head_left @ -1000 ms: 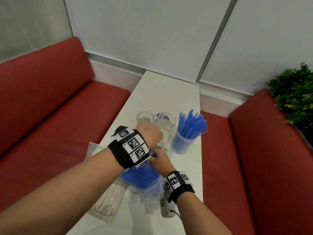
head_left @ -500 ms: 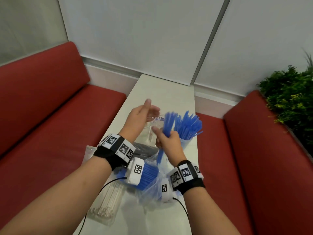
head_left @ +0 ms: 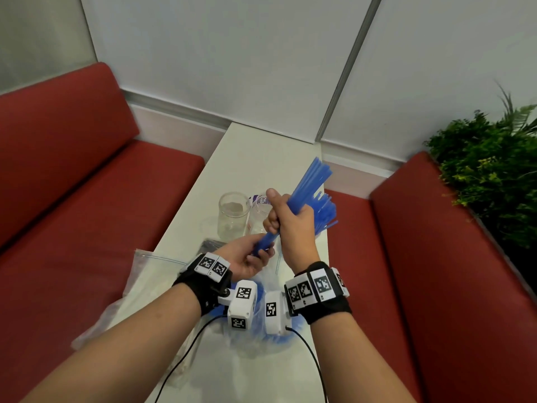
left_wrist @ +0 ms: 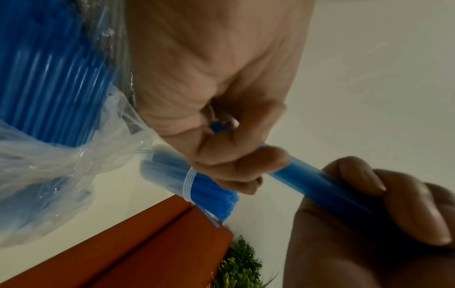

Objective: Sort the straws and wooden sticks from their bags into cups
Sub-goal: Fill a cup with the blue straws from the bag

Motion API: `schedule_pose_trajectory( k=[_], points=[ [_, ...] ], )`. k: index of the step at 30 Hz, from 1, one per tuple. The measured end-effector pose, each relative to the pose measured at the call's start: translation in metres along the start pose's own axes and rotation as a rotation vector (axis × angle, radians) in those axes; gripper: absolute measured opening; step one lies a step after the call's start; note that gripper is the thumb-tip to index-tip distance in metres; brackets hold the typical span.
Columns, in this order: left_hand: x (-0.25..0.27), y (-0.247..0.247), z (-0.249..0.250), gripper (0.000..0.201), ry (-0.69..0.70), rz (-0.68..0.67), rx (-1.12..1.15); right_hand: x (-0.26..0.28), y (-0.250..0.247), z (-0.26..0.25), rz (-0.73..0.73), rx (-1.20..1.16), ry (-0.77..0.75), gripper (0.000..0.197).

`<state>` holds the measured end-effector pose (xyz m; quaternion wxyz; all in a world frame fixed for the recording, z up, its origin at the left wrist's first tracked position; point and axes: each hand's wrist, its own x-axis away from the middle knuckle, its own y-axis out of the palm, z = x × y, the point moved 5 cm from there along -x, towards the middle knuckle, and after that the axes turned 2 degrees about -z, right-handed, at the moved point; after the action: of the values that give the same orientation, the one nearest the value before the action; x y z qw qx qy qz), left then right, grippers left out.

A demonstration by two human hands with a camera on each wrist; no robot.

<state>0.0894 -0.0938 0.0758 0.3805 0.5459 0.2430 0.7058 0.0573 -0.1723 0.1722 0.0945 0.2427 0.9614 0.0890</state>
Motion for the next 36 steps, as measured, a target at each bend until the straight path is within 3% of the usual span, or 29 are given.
schedule_pose_trajectory(
  k=[3, 6, 8, 10, 14, 17, 22, 27, 29, 32, 36],
  points=[
    [-0.003, 0.007, -0.007, 0.024, -0.07, -0.053, 0.008, 0.001, 0.001, 0.005, -0.013, -0.008, 0.019, 0.042],
    [-0.013, 0.003, -0.013, 0.039, -0.059, 0.032, 0.014, 0.007, 0.004, 0.016, 0.003, -0.023, 0.064, 0.043],
    [-0.016, 0.0, -0.016, 0.035, -0.074, 0.054, 0.014, 0.009, 0.003, 0.018, 0.009, -0.014, 0.075, 0.043],
    [-0.015, 0.001, -0.018, 0.024, -0.107, -0.021, 0.028, 0.007, -0.001, 0.015, -0.006, -0.008, 0.065, 0.045],
    [-0.012, -0.005, -0.014, 0.032, -0.115, -0.114, 0.007, 0.006, -0.006, 0.013, -0.068, 0.026, 0.07, 0.043],
    [-0.019, -0.023, -0.014, 0.03, -0.092, -0.025, -0.031, 0.001, -0.013, 0.004, -0.077, -0.016, 0.044, 0.04],
    [-0.033, -0.067, -0.029, 0.023, -0.055, 0.128, -0.059, -0.01, -0.04, 0.008, 0.049, -0.114, 0.027, 0.051],
    [-0.05, -0.091, -0.033, 0.021, 0.094, 0.313, -0.143, -0.01, -0.065, 0.034, 0.169, -0.069, 0.068, 0.051],
    [-0.051, -0.096, -0.025, 0.028, 0.142, 0.397, -0.275, -0.021, -0.078, 0.03, 0.207, -0.025, 0.038, 0.049],
    [-0.046, -0.096, -0.005, 0.028, 0.195, 0.505, -0.656, -0.046, -0.094, 0.013, 0.228, 0.059, -0.013, 0.046],
    [-0.04, -0.085, 0.013, 0.021, 0.246, 0.586, -1.491, -0.08, -0.114, -0.008, 0.257, 0.191, -0.062, 0.053]
  ],
)
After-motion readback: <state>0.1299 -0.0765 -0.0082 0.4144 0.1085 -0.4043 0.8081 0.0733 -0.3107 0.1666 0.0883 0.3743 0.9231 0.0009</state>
